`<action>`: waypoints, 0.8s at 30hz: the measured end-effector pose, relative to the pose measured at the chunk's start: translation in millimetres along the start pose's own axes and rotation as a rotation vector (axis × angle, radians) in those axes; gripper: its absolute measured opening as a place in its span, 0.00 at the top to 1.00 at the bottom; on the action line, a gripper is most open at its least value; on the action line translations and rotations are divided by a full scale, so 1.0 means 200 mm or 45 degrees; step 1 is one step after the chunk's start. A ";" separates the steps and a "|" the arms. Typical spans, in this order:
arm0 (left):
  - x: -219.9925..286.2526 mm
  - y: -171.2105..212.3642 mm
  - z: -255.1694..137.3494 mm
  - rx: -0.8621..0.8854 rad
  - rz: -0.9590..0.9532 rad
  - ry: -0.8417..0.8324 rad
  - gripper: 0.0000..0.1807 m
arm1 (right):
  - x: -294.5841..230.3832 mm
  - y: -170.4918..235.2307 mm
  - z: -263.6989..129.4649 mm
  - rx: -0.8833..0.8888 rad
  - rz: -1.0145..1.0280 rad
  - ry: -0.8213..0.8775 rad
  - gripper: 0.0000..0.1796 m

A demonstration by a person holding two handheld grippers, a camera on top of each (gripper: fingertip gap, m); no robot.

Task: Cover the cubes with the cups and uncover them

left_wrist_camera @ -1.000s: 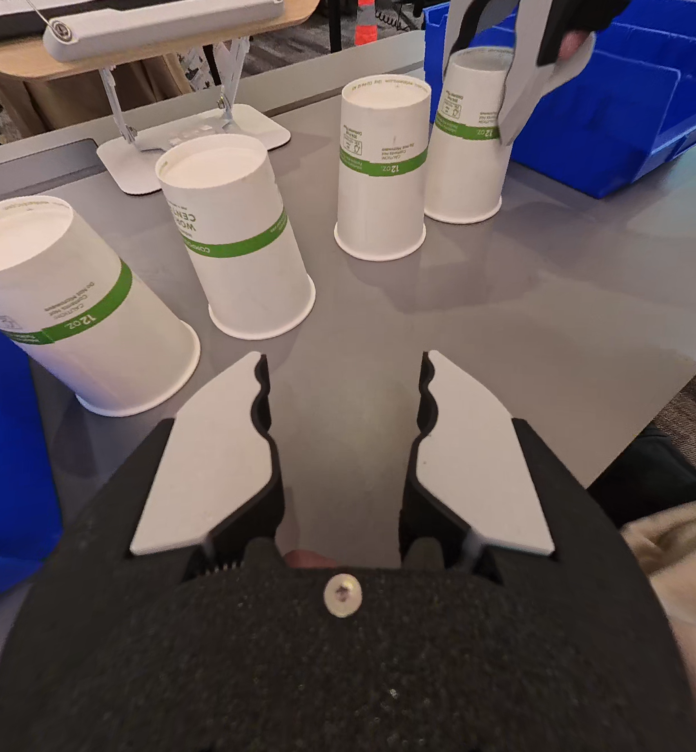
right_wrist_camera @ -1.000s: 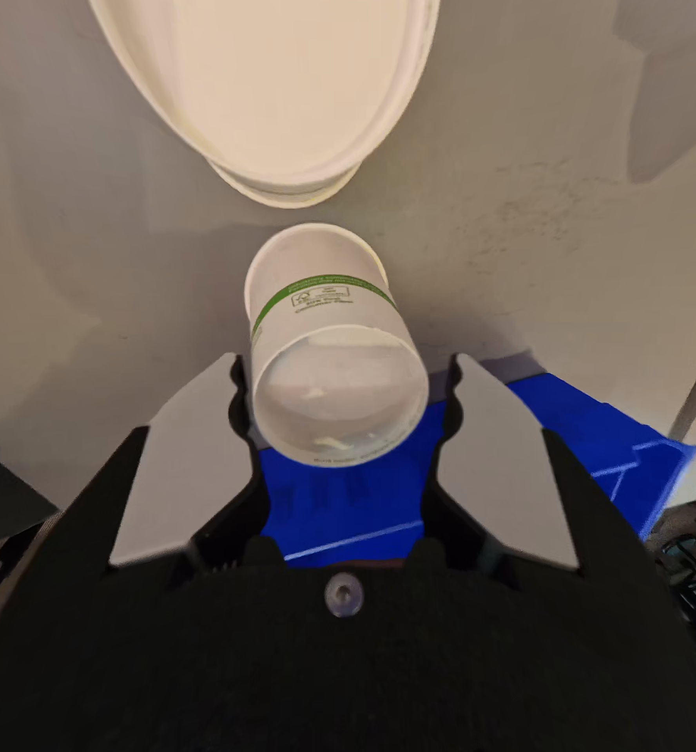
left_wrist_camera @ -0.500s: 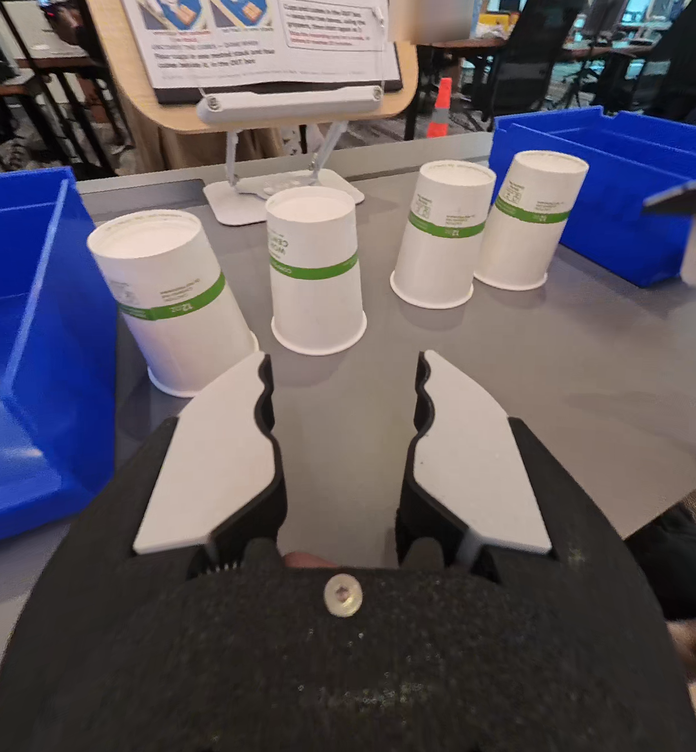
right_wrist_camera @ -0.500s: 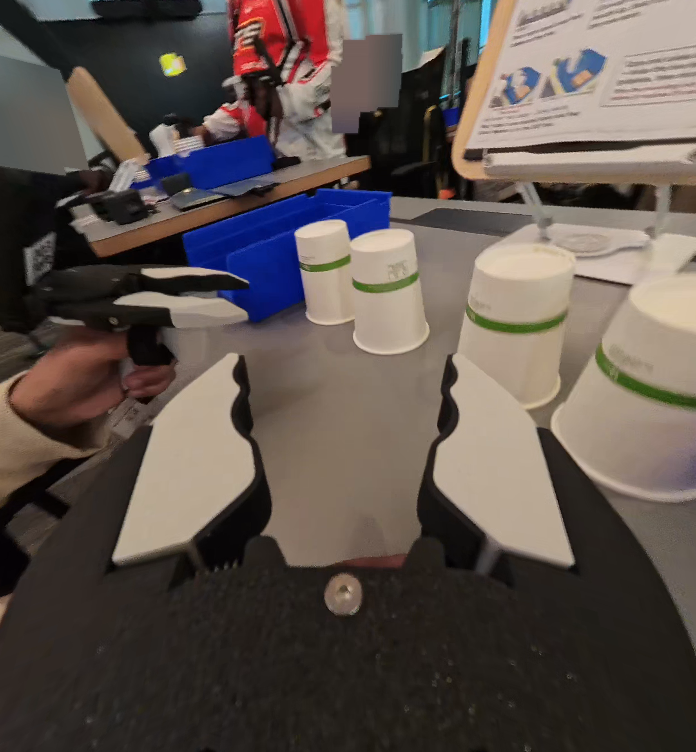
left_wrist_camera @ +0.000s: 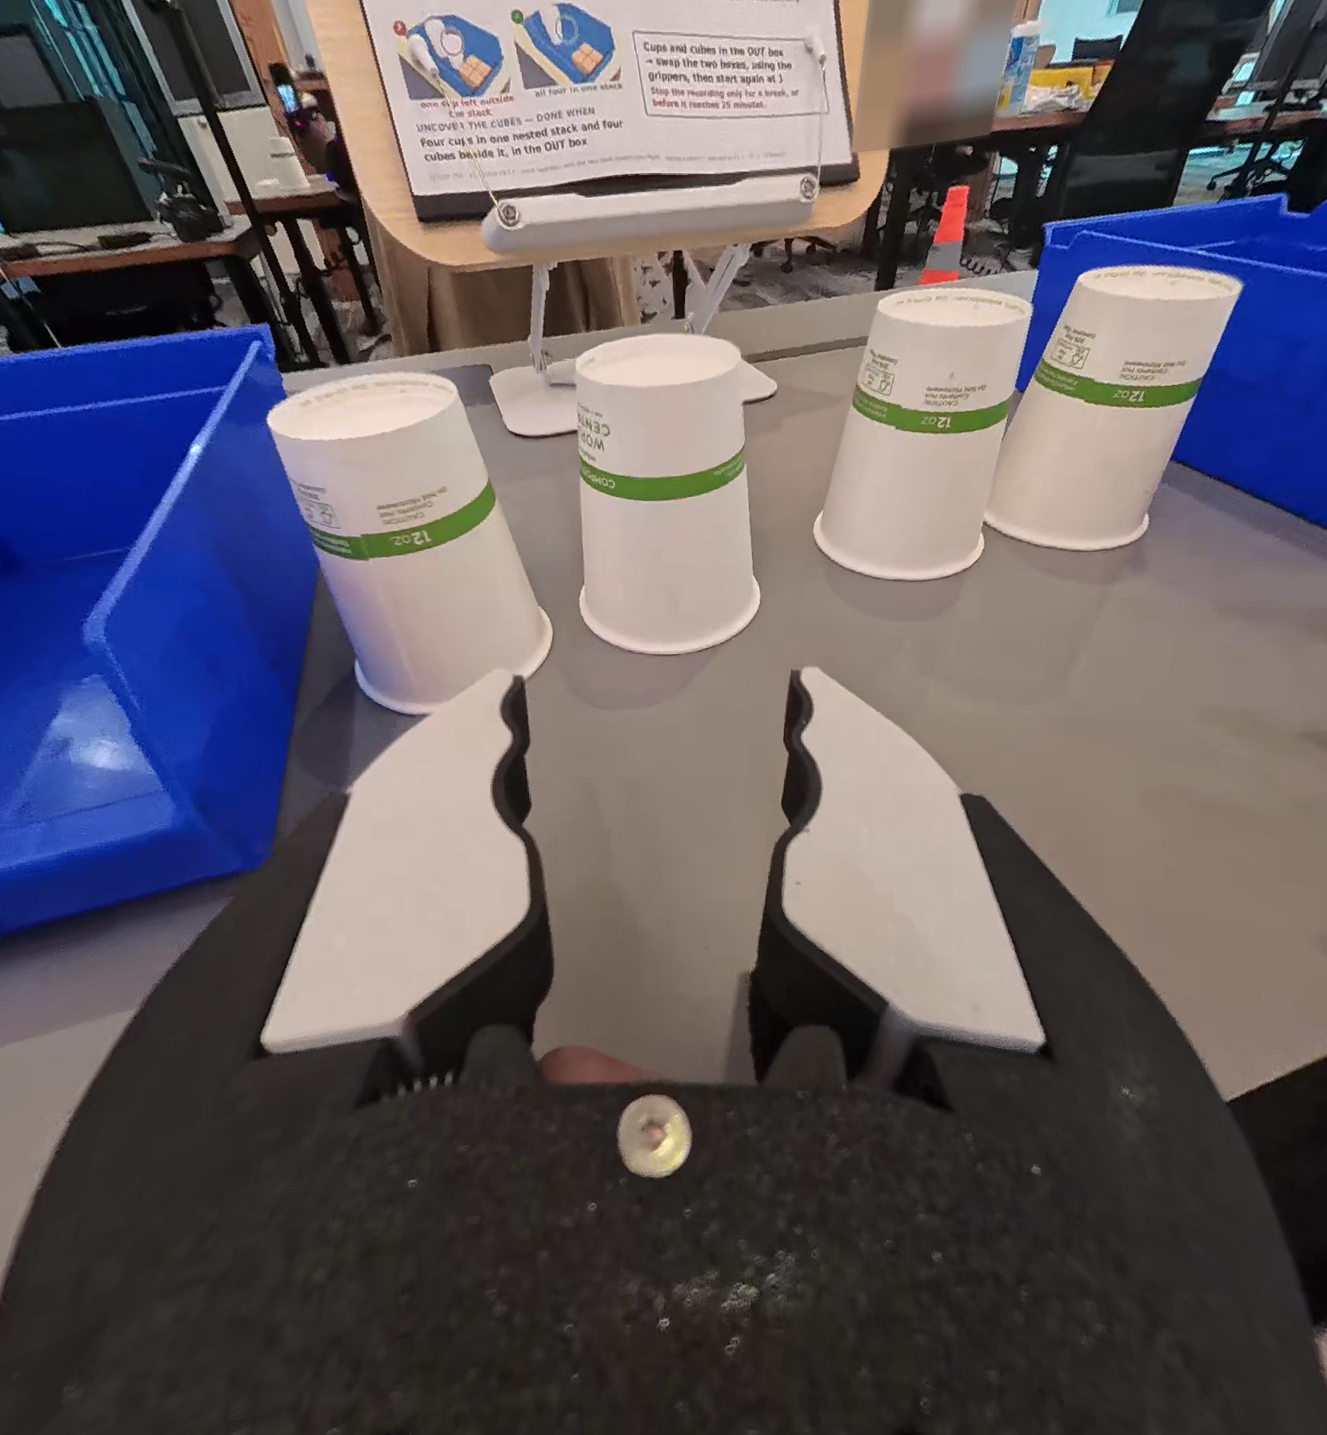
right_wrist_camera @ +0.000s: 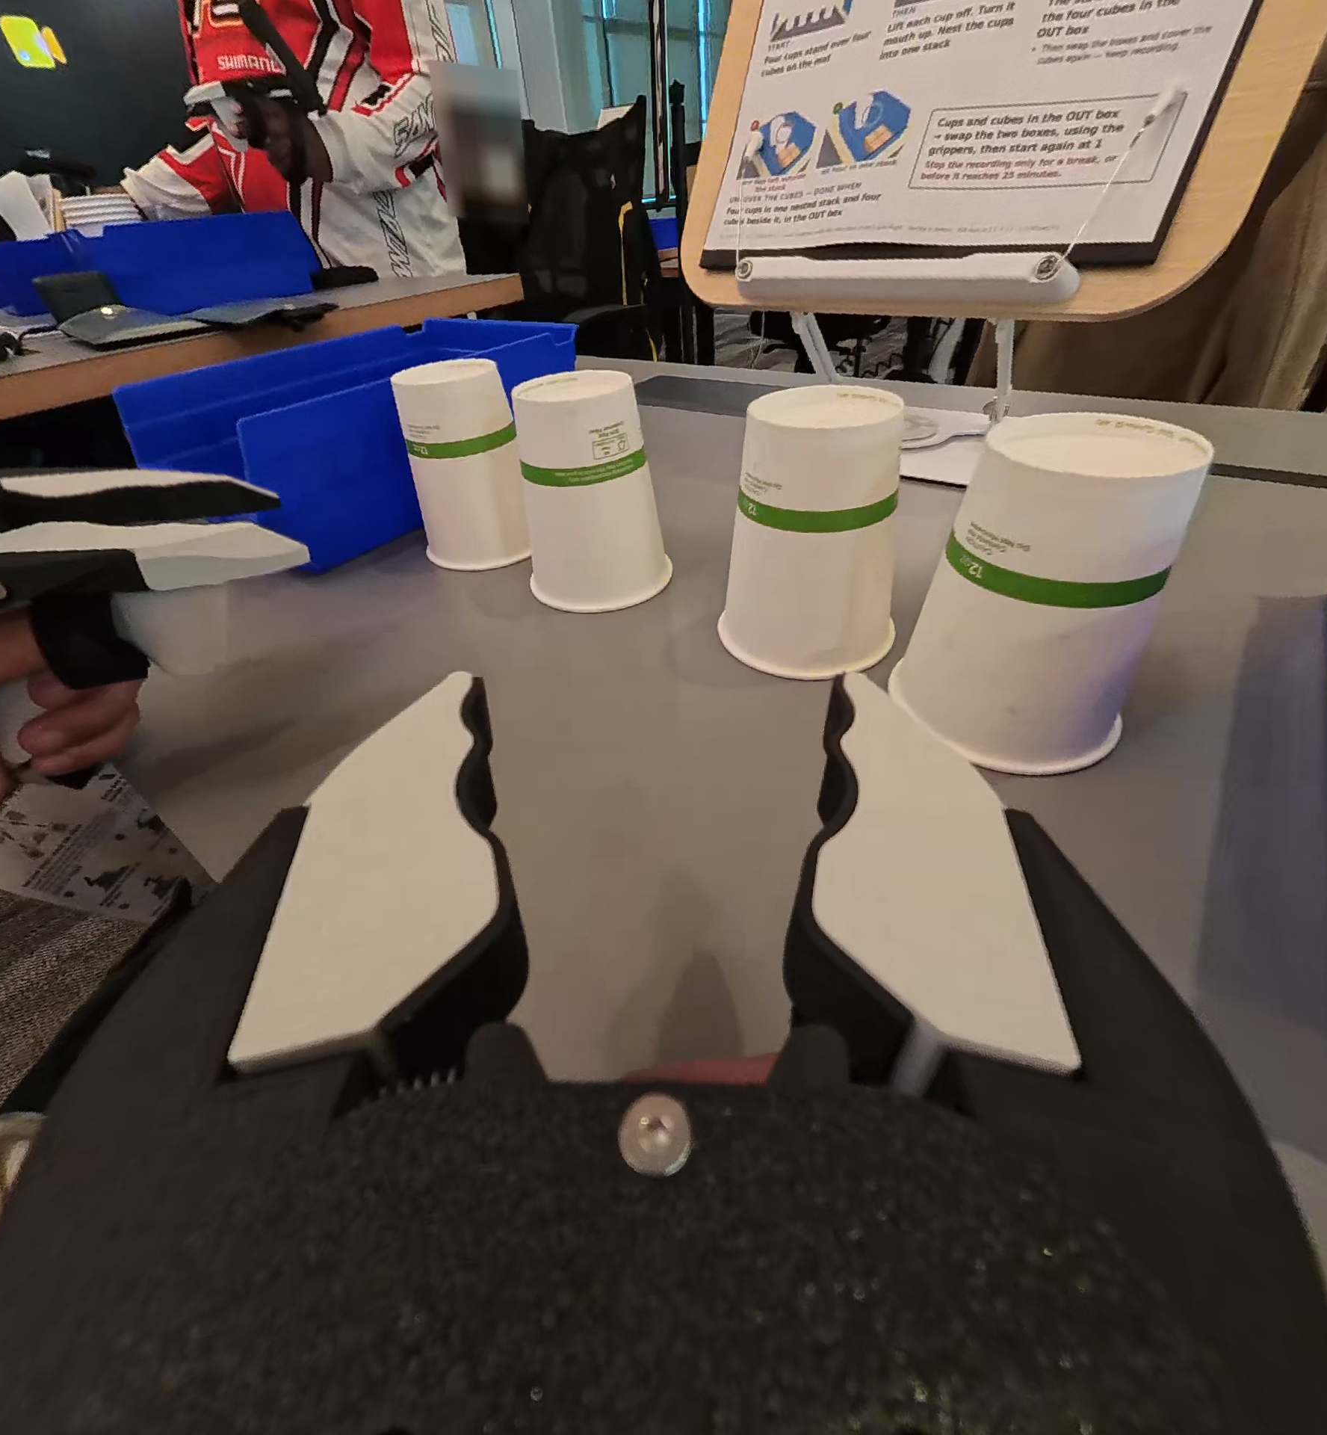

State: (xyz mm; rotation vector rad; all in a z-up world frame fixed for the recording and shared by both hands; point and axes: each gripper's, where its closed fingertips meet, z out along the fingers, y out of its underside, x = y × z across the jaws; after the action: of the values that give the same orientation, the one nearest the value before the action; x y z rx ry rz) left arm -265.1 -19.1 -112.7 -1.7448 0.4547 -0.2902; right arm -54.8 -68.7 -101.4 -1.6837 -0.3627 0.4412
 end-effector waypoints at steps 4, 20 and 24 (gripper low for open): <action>0.01 0.02 0.00 -0.026 -0.046 0.034 0.65 | 0.00 0.00 0.00 0.003 0.023 -0.015 0.54; 0.03 0.05 0.02 -0.075 -0.035 0.069 0.65 | -0.02 0.01 0.01 -0.023 0.007 -0.022 0.55; 0.04 0.07 0.02 -0.103 -0.048 0.077 0.65 | -0.02 0.02 0.01 -0.026 0.008 -0.027 0.55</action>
State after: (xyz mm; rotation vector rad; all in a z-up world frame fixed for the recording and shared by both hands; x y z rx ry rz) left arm -258.2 -21.3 -128.1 -1.8284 0.4839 -0.3566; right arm -59.8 -69.1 -104.4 -1.7016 -0.3787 0.4618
